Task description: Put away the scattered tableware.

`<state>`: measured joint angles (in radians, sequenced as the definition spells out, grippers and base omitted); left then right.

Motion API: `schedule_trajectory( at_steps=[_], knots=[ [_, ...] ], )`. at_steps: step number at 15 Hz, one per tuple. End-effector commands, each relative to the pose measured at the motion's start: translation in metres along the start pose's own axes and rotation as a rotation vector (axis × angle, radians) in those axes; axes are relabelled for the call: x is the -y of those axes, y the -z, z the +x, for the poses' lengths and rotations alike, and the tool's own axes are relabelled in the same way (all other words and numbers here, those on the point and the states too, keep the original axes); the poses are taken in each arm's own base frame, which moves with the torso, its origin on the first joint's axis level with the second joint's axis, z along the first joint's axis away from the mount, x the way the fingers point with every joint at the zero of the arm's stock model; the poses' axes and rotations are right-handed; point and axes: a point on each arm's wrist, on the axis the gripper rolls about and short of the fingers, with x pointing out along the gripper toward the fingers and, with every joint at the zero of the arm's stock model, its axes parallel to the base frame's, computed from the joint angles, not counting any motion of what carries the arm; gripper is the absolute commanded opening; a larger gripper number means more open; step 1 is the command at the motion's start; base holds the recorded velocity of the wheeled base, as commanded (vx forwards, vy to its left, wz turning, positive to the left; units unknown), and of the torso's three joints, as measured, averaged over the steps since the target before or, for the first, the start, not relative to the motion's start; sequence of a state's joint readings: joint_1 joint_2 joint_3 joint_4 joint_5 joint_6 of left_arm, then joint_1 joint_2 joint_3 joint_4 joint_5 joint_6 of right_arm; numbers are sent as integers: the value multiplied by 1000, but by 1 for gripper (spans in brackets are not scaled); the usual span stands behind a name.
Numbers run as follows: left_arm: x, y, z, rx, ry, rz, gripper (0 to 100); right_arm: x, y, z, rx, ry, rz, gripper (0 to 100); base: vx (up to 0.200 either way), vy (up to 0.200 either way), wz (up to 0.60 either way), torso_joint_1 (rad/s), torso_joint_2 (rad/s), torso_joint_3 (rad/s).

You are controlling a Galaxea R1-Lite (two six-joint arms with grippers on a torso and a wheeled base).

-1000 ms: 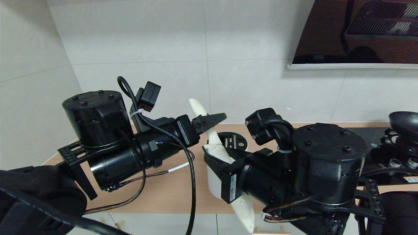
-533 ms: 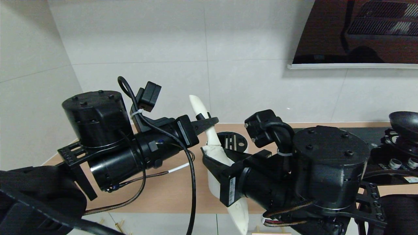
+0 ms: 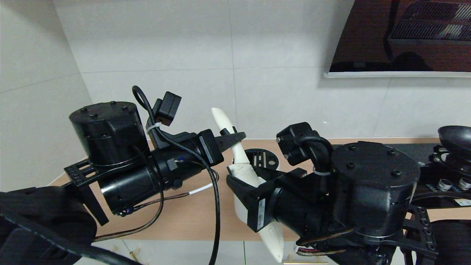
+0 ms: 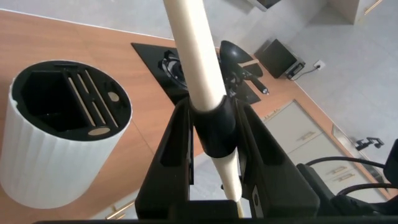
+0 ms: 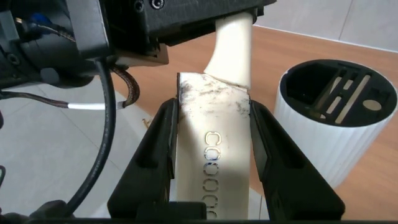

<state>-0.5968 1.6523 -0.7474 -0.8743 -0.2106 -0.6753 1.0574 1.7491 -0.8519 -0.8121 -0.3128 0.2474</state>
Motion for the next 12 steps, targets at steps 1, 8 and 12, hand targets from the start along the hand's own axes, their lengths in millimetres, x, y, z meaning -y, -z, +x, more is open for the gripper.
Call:
schedule_trajectory(
  at_steps=[1,8,12],
  knots=[
    [2,-2,-2,10,7,1,0,0,0,0,1,1,1,100,0,0,0,0,0,0],
    [16,-20,-8,51,-37,6,0,17,-31,-19,95,37,21,100,0,0,0,0,0,0],
    [34,-54,-18,152,-184,36,0,52,-60,-33,165,127,20,100,0,0,0,0,0,0]
  ],
)
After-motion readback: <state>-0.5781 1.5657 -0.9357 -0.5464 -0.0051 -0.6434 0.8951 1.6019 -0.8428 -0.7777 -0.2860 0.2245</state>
